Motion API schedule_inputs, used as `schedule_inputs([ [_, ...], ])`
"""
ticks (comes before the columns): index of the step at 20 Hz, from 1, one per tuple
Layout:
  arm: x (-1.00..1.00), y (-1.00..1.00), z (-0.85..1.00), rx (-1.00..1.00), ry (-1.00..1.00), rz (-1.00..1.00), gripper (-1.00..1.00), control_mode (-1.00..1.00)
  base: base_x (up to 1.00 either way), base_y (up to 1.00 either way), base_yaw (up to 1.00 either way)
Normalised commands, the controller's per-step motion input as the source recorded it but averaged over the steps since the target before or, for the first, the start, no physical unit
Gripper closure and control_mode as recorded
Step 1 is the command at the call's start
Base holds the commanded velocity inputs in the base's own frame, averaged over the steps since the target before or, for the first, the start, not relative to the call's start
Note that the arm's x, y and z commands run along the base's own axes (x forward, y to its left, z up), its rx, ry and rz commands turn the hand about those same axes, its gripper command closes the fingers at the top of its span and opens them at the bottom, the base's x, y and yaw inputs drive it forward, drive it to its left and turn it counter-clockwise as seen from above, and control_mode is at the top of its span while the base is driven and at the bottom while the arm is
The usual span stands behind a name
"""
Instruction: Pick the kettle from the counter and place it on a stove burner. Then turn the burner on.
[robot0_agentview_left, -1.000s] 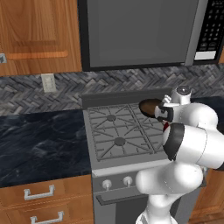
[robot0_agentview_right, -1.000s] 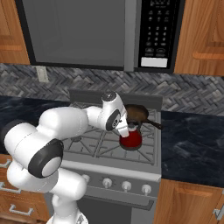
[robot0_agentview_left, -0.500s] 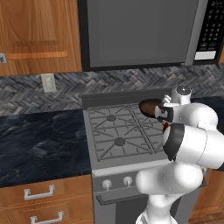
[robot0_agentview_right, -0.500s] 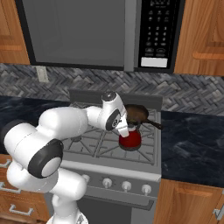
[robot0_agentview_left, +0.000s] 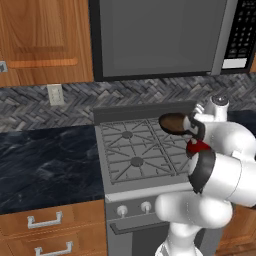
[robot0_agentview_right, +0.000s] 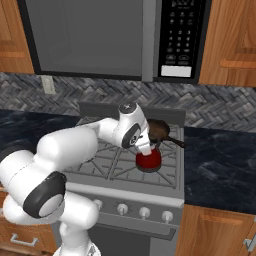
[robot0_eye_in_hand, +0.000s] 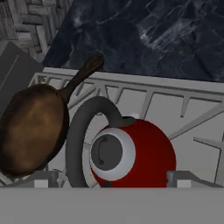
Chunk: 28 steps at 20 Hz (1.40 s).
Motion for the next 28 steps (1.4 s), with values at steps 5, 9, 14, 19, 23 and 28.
schedule_inputs([
  [5, -0.76, -0.17, 0.48, 0.00, -0.15, 0.02, -1.00, -1.00, 0.00, 0.00, 0.00],
  [9, -0.79, -0.19, 0.38, 0.00, -0.08, 0.09, -1.00, -1.00, 0.00, 0.00, 0.00],
  [14, -0.75, -0.22, 0.10, 0.00, -0.05, 0.09, -1.00, -1.00, 0.00, 0.00, 0.00],
  [19, -0.58, -0.13, 0.00, 0.00, 0.00, 0.07, -1.00, -1.00, 0.00, 0.00, 0.00],
  [23, -0.47, 0.00, 0.00, 0.00, 0.00, 0.15, -1.00, -1.00, 0.00, 0.00, 0.00],
  [28, -0.45, 0.00, 0.00, 0.00, 0.00, 0.17, -1.00, -1.00, 0.00, 0.00, 0.00],
])
